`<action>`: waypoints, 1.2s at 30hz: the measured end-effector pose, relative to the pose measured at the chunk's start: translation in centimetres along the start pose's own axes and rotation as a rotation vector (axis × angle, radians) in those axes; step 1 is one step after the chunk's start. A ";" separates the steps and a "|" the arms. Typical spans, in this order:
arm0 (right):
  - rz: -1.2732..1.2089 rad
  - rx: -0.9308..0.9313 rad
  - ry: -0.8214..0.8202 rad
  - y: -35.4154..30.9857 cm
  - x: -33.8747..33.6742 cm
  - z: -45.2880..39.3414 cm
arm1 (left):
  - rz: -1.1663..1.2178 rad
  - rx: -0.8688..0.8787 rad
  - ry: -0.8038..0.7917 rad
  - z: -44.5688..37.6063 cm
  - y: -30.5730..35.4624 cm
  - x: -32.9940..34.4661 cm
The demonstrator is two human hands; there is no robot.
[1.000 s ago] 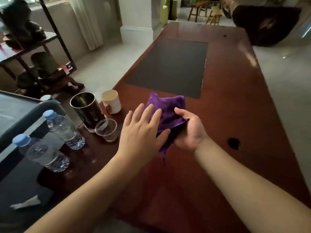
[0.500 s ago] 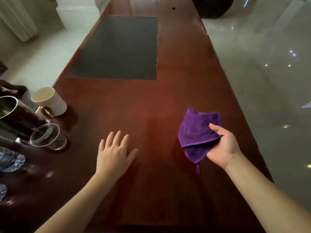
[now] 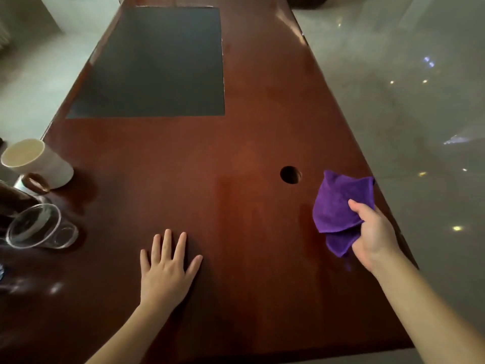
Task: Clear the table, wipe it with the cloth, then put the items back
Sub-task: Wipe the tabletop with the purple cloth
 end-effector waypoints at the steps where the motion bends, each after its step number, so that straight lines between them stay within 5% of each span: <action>1: 0.141 -0.103 0.061 -0.7 0.0 0.3 | 0.004 -0.007 -0.009 0.0 -0.1 0.4; 7: 1.036 -0.719 0.218 0.2 5.9 2.5 | 0.004 -0.016 0.016 0.2 -0.1 1.2; 12: 1.771 -0.434 0.182 9.6 8.8 0.1 | 0.007 -0.023 0.041 0.3 -0.1 0.9; 14: 1.763 -0.416 0.211 9.4 8.7 -0.1 | 0.002 -0.025 0.040 0.5 -0.1 1.0; 18: 1.400 -0.819 0.246 4.1 9.4 0.5 | 0.008 -0.039 0.044 0.6 -0.4 1.3; 24: 1.807 -0.817 -0.120 6.9 9.7 -4.6 | 0.009 -0.039 0.065 0.6 -0.4 1.3; 36: 1.448 -0.534 0.443 4.9 10.9 -7.0 | -0.014 -0.037 0.101 0.2 -0.6 1.6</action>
Point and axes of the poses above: each hand's wrist, its own z-axis away from the middle knuckle, its own x-axis out of the palm, y = z × x, the point moved 9 cm from there along -z, towards the middle knuckle, and after that the axes turned 12 degrees about x, right-handed, at the moved point
